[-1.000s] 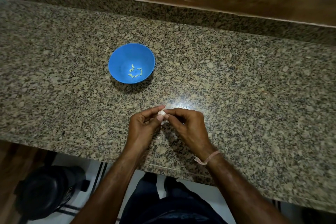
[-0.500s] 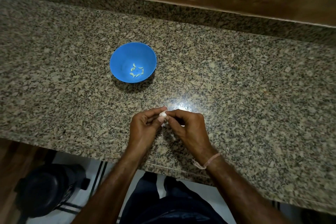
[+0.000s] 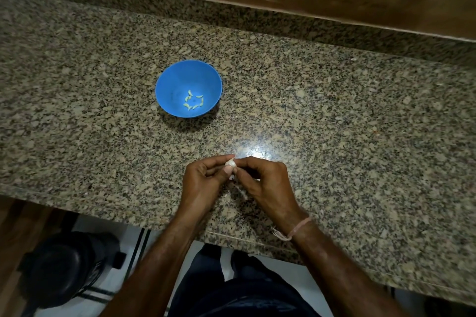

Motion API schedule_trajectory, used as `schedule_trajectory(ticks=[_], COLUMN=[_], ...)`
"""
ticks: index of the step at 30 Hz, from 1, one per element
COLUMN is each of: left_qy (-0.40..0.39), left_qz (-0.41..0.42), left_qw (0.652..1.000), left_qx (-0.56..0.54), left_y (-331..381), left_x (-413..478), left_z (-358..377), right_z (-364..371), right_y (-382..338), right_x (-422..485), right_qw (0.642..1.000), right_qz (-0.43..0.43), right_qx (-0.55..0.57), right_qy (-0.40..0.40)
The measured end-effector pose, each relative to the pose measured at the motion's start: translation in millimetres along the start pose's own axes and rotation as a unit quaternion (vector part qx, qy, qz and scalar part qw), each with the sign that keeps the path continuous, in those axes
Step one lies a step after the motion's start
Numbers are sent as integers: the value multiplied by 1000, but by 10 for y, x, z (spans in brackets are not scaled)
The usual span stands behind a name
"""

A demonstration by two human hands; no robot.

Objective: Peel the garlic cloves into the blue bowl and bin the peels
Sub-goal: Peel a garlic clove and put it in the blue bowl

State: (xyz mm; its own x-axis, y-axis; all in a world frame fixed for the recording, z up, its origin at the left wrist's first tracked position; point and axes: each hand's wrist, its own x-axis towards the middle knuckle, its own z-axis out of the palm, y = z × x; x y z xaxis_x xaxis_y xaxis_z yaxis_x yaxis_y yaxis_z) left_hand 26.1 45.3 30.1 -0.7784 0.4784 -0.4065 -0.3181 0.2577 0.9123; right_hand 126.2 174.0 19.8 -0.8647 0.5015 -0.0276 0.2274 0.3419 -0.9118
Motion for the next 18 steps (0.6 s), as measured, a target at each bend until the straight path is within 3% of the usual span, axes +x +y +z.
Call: schedule_trajectory(ticks=[11, 18], left_qy=[7, 25], left_qz=[-14, 1], left_qw=[1000, 999], left_qx=[-1, 34], left_y=[-22, -57], left_x=[-14, 11], left_z=[46, 66], right_z=[105, 163], right_y=[-61, -49], right_x=[-24, -10], right_qw=[995, 994], right_qz=[-47, -28], right_qx=[-82, -95], right_qy=[33, 54])
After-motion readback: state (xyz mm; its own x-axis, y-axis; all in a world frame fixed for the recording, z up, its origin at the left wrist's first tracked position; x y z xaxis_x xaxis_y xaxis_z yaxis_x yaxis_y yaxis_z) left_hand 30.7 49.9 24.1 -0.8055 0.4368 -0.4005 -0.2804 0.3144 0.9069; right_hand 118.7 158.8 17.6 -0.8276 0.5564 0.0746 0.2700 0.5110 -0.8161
